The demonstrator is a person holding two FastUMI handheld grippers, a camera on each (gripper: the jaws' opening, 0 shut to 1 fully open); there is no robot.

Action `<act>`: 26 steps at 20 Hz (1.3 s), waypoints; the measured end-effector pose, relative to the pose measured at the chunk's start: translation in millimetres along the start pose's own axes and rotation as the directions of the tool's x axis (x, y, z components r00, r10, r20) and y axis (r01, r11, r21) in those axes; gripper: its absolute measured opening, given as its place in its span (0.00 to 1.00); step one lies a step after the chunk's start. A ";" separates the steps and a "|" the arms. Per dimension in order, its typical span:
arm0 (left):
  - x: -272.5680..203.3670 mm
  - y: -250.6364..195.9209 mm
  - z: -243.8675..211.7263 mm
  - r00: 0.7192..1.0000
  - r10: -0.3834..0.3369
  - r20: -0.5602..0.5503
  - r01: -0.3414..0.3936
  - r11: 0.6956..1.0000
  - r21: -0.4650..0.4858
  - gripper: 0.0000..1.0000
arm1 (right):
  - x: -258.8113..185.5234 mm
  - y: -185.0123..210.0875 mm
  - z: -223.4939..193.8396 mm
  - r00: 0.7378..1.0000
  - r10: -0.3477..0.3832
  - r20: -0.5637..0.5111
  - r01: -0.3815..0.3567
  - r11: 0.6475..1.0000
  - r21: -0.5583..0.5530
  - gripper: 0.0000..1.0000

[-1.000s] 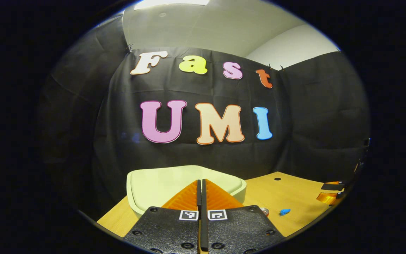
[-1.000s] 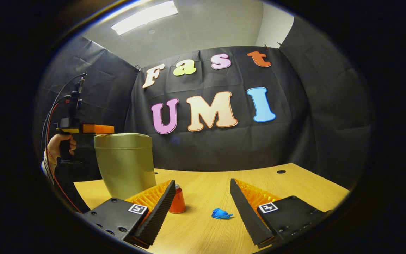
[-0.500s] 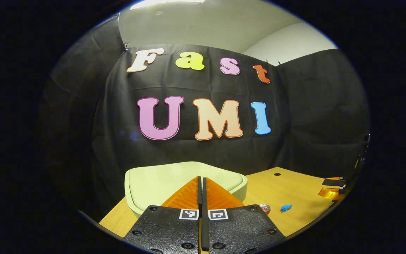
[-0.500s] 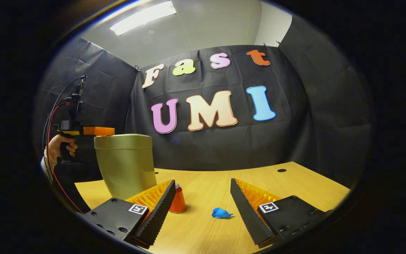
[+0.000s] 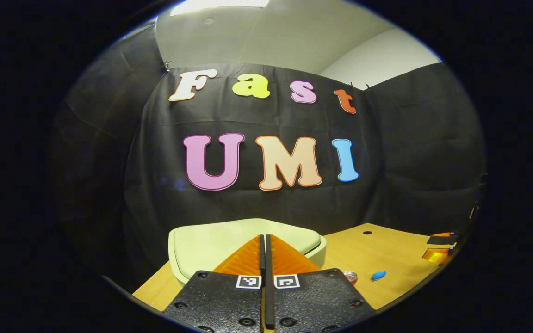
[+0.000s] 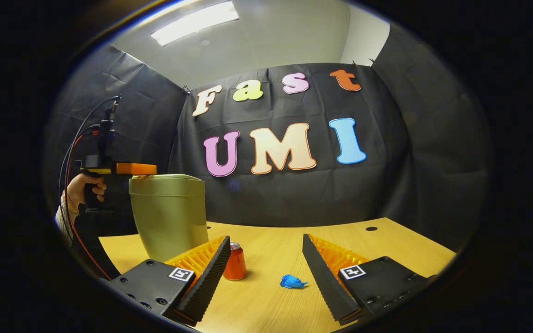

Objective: Press the lid of the desktop garbage bin to open it, pick up the crumpled paper on the desktop and throw it into the bin, then pick up the pop can on the desktop and drop it into the bin, and finally close the garbage bin lid.

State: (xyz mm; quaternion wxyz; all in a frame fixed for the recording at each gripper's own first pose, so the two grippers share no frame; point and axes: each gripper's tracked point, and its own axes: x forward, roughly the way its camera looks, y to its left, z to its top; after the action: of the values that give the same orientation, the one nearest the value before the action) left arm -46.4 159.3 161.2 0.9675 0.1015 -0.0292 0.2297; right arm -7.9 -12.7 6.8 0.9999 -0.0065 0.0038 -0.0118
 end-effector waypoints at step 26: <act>-38.8 -152.8 -63.7 0.917 -0.399 0.021 0.398 0.908 -0.127 0.00 | 10.6 0.4 -24.4 0.999 0.001 -0.053 0.000 1.000 0.015 0.98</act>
State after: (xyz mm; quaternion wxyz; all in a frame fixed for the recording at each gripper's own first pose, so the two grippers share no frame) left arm -11.5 22.1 67.0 0.9986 0.0423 -0.0200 0.0254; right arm 2.5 -12.9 -17.6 0.9995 0.0015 0.0303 -0.0117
